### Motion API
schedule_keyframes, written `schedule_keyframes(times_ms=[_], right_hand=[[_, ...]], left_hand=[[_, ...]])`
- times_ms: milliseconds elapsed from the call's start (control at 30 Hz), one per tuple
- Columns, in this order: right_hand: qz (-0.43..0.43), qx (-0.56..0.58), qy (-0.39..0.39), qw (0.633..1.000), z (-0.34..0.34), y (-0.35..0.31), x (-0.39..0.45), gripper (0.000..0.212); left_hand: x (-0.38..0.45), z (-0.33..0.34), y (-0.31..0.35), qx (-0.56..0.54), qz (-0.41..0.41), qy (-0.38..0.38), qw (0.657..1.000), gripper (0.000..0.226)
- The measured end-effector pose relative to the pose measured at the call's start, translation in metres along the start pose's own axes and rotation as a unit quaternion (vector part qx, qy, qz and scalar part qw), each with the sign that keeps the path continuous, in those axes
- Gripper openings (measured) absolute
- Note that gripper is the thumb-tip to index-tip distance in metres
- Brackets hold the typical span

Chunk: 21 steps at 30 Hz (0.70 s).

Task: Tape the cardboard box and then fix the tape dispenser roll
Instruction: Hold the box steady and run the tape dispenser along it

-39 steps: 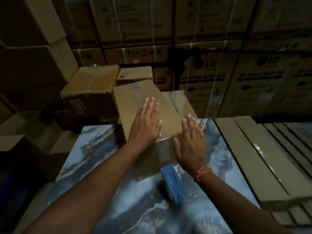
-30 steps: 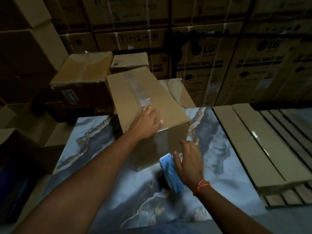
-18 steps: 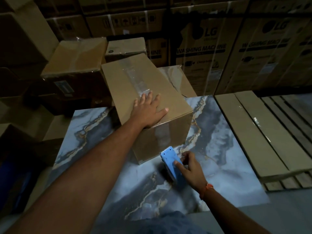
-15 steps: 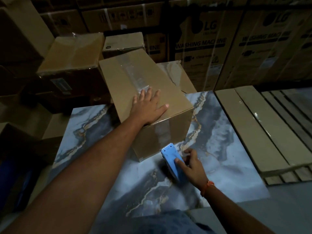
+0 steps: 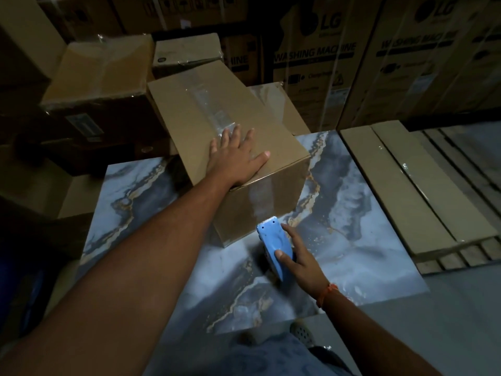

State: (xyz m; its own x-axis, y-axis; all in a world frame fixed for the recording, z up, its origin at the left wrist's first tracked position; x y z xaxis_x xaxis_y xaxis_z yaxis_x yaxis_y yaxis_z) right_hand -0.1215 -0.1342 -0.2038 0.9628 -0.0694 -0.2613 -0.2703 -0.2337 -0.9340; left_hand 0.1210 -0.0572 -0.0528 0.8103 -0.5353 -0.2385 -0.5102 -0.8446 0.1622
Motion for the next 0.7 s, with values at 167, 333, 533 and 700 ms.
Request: schedule_keyframes(times_ms=[167, 333, 533, 700], right_hand=[[-0.015, 0.005, 0.003, 1.000, 0.002, -0.017, -0.004, 0.064], [-0.018, 0.028, -0.008, 0.999, -0.001, -0.023, -0.002, 0.057], [-0.008, 0.040, -0.018, 0.999, -0.006, -0.026, -0.001, 0.056], [-0.008, 0.054, -0.019, 0.998, -0.007, -0.024, -0.001, 0.056]], left_hand=[[-0.002, -0.001, 0.001, -0.001, 0.000, 0.001, 1.000, 0.084], [-0.003, -0.002, 0.002, -0.003, 0.002, 0.004, 1.000, 0.083], [-0.003, -0.002, 0.002, 0.000, -0.002, 0.004, 1.000, 0.084], [-0.005, -0.003, 0.002, -0.006, -0.002, 0.002, 1.000, 0.084]])
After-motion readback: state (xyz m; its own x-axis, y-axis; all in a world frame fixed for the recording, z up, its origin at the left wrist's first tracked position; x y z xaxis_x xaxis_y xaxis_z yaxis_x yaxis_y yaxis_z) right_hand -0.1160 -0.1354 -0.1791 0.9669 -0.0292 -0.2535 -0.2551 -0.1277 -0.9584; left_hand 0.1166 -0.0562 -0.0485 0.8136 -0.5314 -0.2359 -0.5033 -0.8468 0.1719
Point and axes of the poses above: each hand's wrist, its own x-axis towards the middle knuckle, its own z-axis out of the palm, y = z × x, the point moved 7 cm from there along x, towards the middle knuckle, and after that the axes turned 10 degrees about -y, right-handed, at the moved point
